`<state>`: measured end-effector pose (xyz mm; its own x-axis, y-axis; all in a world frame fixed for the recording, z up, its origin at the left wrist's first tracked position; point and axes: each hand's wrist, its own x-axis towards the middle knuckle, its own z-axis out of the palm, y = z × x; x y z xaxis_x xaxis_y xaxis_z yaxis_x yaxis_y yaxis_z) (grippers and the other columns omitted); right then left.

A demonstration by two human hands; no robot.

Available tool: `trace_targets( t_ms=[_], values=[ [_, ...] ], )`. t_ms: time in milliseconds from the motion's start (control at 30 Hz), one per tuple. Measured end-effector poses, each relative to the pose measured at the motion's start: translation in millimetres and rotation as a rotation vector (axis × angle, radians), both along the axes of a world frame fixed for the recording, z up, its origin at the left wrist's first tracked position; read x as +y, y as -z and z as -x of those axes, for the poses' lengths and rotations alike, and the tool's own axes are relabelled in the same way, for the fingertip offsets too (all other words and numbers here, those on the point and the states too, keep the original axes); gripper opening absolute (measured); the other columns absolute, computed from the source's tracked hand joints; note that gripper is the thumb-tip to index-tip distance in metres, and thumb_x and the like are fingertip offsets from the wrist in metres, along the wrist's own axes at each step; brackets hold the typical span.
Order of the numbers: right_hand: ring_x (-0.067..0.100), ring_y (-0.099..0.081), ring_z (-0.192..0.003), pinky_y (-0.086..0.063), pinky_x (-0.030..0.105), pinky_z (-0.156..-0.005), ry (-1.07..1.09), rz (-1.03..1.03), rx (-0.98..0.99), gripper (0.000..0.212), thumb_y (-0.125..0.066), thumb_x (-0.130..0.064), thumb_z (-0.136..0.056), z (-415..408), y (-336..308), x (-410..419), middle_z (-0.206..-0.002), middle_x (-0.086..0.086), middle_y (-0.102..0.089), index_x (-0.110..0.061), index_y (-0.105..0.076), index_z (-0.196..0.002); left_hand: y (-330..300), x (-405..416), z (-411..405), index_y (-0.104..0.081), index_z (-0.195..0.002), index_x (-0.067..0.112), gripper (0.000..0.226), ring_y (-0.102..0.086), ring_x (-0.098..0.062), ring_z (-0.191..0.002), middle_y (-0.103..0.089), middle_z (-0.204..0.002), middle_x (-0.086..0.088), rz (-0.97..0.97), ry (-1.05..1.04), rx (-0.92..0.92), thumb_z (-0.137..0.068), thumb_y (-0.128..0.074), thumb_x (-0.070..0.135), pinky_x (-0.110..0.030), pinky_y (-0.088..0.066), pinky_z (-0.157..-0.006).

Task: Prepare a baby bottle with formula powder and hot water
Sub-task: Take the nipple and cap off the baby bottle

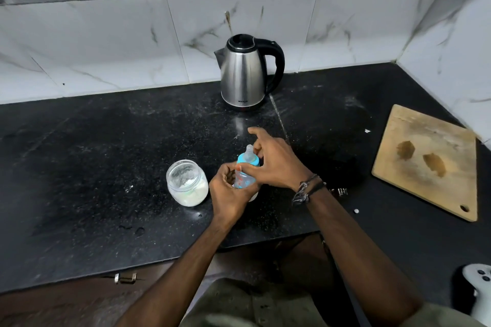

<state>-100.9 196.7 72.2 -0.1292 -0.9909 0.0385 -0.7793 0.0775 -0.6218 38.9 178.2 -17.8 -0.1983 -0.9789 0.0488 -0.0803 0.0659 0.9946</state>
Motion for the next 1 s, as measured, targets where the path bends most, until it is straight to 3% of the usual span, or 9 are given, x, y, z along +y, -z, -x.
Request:
trace_targets(
  t_ms=[100,167,300,367,433,600,800,900,1000],
  values=[
    [0.012,-0.060,-0.114,-0.050,0.036,-0.099,-0.134,-0.105,-0.232,0.091,-0.075,-0.012,-0.077,5.3,-1.7,3.0,-0.121,-0.008,-0.065,-0.019,-0.024,-0.152,0.4,4.1,-1.6,-0.067,-0.103,0.009,0.048,-0.068,0.009,-0.079,-0.073,-0.093,0.005,-0.005,0.006,-0.011,-0.066,-0.093,-0.005,-0.009,-0.050,-0.071],
    [0.011,-0.057,-0.121,-0.049,0.029,-0.101,-0.157,-0.122,-0.329,0.097,-0.073,-0.006,-0.078,4.0,-4.0,4.0,-0.135,-0.004,-0.059,-0.020,-0.015,-0.155,0.3,4.8,-3.1,-0.067,-0.103,0.009,0.048,-0.067,0.010,-0.078,-0.073,-0.092,0.005,-0.006,-0.003,-0.006,-0.066,-0.092,-0.007,-0.009,-0.050,-0.070],
    [0.017,-0.059,-0.107,-0.048,0.039,-0.093,0.018,-0.001,0.046,0.110,-0.076,-0.055,-0.072,-5.5,-5.8,5.9,-0.118,0.000,-0.062,-0.022,-0.010,-0.154,-4.0,4.4,-1.8,-0.068,-0.100,0.010,0.045,-0.065,0.011,-0.076,-0.072,-0.089,0.006,0.003,-0.009,0.019,-0.061,-0.088,0.005,-0.007,-0.048,-0.070],
    [0.019,-0.060,-0.097,-0.047,0.039,-0.086,0.072,0.011,0.169,0.110,-0.071,-0.066,-0.072,-12.7,-3.9,7.2,-0.106,0.002,-0.064,-0.020,-0.012,-0.153,-5.0,5.2,-1.5,-0.069,-0.103,0.008,0.047,-0.066,0.009,-0.079,-0.072,-0.091,0.005,0.003,-0.009,0.023,-0.059,-0.087,0.012,-0.009,-0.049,-0.072],
    [0.020,-0.060,-0.098,-0.047,0.040,-0.089,0.079,0.012,0.146,0.101,-0.073,-0.054,-0.076,-15.4,-1.5,7.5,-0.105,0.003,-0.064,-0.019,-0.016,-0.152,-4.2,4.9,-1.9,-0.069,-0.101,0.009,0.047,-0.066,0.009,-0.079,-0.073,-0.091,0.005,0.005,-0.010,0.016,-0.059,-0.089,0.011,-0.009,-0.049,-0.072],
    [0.015,-0.054,-0.123,-0.046,0.032,-0.105,-0.098,-0.067,-0.246,0.100,-0.073,-0.007,-0.077,-10.2,-6.0,8.5,-0.131,0.001,-0.058,-0.022,-0.012,-0.155,-3.9,2.9,-3.5,-0.066,-0.101,0.011,0.047,-0.066,0.010,-0.074,-0.072,-0.090,0.005,-0.013,0.010,0.027,-0.065,-0.093,-0.001,-0.009,-0.049,-0.069],
    [0.025,-0.061,-0.110,-0.049,0.040,-0.088,0.133,0.052,0.155,0.111,-0.069,-0.069,-0.070,-22.4,-12.1,9.9,-0.121,0.005,-0.063,-0.023,-0.010,-0.151,-3.9,2.9,-5.5,-0.068,-0.096,0.014,0.043,-0.066,0.000,-0.078,-0.074,-0.090,-0.002,-0.003,0.007,0.019,-0.058,-0.088,0.015,-0.018,-0.053,-0.073],
    [0.031,-0.062,-0.111,-0.046,0.039,-0.087,0.170,0.039,0.258,0.105,-0.069,-0.064,-0.075,-30.5,-15.9,9.3,-0.125,0.009,-0.063,-0.018,-0.015,-0.152,-3.5,1.6,-3.9,-0.066,-0.091,0.021,0.042,-0.061,0.001,-0.074,-0.071,-0.085,0.003,0.024,0.007,-0.008,-0.058,-0.090,0.009,-0.016,-0.051,-0.070],
    [0.027,-0.062,-0.106,-0.047,0.040,-0.088,0.153,0.062,0.171,0.093,-0.074,-0.046,-0.078,-27.1,-13.6,7.2,-0.111,0.004,-0.067,-0.019,-0.022,-0.150,-1.2,0.8,-2.0,-0.065,-0.093,0.012,0.045,-0.059,0.006,-0.070,-0.068,-0.082,0.004,0.013,0.011,-0.018,-0.063,-0.092,-0.008,-0.011,-0.047,-0.067]
  ],
)
